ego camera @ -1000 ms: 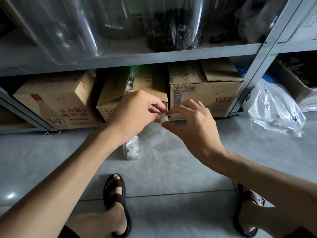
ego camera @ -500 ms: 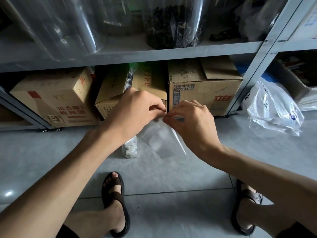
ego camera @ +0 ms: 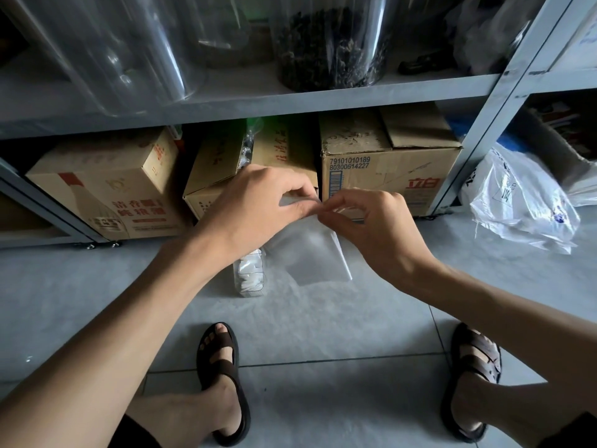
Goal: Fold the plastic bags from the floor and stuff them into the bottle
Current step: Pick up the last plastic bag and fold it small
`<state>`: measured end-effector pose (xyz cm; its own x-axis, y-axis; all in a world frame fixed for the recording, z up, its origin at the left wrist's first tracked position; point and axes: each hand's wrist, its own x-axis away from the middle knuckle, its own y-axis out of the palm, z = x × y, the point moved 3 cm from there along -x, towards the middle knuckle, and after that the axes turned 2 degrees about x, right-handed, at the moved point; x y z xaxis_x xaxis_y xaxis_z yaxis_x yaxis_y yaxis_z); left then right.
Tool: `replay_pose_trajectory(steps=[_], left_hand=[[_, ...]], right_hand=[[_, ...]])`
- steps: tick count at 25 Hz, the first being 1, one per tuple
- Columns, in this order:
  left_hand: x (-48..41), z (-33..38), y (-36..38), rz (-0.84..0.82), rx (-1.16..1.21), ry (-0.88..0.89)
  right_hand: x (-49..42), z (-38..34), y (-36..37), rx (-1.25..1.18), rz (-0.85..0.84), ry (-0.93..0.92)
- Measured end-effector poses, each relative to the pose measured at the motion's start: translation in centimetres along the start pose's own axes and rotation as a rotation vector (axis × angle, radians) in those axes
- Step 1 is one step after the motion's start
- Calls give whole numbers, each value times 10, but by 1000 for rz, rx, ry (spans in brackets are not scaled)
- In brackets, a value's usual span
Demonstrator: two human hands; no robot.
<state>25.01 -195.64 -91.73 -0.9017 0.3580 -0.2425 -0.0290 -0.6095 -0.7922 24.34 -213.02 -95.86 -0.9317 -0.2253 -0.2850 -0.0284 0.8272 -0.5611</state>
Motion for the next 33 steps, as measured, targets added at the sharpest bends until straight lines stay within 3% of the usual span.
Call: replay_pose_trajectory(steps=[5, 12, 16, 18, 21, 24, 28, 31, 33], left_hand=[[-2, -1, -4, 59, 117, -54], [-4, -4, -12, 157, 86, 11], [-6, -6, -11, 132, 106, -13], [-6, -5, -8, 85, 138, -46], [-5, 0, -3, 12, 189, -86], [-7, 1, 2, -32, 294, -117], [-4, -10, 5, 18, 677, -429], [1, -13, 11, -50, 947, -661], [2, -9, 15, -123, 973, -712]], right_hand=[[4, 3, -1, -103, -149, 90], [9, 24, -1, -145, -448, 220], [13, 30, -3, -99, -565, 266], [12, 26, -5, -199, -588, 262], [11, 14, -7, -489, -553, 303], [8, 5, -6, -523, -433, 344], [6, 6, -7, -655, -331, 471], [4, 9, -9, -741, -248, 550], [4, 12, -11, -773, -186, 592]])
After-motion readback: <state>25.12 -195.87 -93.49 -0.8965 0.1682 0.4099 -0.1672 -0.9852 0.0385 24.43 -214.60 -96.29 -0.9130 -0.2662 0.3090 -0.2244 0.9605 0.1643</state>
